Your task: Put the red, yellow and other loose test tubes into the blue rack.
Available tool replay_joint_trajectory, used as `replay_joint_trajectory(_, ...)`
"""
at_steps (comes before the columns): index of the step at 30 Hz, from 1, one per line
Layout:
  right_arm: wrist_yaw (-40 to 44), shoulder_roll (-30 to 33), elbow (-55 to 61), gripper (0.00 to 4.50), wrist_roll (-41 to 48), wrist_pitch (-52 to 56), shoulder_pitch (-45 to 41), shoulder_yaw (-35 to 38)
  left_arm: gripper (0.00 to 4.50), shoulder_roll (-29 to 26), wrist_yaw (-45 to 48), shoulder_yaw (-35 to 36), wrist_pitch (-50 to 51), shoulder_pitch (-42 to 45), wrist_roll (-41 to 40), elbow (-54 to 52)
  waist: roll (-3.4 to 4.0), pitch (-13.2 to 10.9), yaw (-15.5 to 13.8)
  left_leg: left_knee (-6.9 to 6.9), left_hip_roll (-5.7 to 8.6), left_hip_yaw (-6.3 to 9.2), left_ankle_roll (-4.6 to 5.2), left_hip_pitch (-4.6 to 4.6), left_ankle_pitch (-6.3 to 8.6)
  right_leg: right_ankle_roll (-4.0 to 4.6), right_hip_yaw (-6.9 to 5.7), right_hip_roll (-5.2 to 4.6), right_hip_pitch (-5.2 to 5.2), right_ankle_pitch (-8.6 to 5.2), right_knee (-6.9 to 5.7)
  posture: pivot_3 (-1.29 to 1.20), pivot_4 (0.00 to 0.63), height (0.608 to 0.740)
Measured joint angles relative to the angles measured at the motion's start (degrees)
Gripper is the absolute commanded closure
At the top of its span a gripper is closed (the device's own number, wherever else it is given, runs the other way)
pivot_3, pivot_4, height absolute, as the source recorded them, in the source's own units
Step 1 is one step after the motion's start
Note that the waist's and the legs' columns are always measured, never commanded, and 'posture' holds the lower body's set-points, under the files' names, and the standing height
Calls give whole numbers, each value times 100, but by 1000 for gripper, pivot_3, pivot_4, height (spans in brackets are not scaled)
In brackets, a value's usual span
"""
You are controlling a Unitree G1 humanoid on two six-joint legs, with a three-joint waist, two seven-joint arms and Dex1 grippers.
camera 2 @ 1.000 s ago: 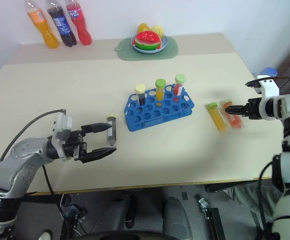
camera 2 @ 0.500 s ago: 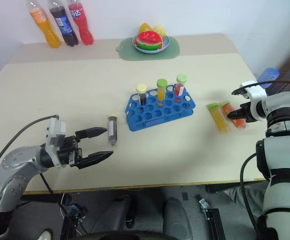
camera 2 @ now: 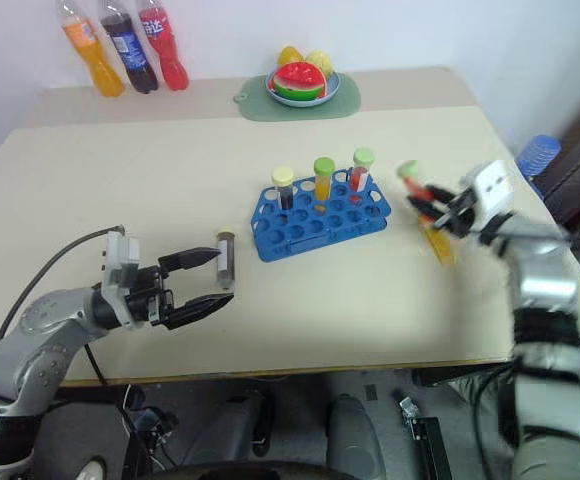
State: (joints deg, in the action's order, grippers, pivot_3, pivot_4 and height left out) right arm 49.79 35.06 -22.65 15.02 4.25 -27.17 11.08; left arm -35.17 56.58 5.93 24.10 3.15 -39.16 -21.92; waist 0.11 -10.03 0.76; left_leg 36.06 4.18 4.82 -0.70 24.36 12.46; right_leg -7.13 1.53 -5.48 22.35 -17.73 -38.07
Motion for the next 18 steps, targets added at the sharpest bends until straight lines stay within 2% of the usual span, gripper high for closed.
replay_joint_trajectory(4, -959, -861, 688, 3739, 159, -175, 131, 133, 0, 34, 87, -19, -21, 222, 0, 208, 13, -8, 1, 1, 5, 4, -3, -1, -2, -2, 2, -1, 3, 2, -4, 0, 150, 740)
replay_joint_trajectory(8, -1591, -1574, 851, 3739, 213, -488, 35, 159, 0, 37, 110, -22, -18, 410, -11, 289, 10, -6, 2, -5, 3, 4, -6, -2, -4, -2, 1, 1, 5, 1, -3, 0, 150, 740)
replay_joint_trajectory(18, -1836, -2045, 708, 3739, 204, -747, 18, -17, 0, 37, 105, -12, 23, 384, -26, 305, 10, -6, 24, -8, 2, 4, -7, -2, -4, -1, 2, 2, 8, 1, -3, 0, 150, 740)
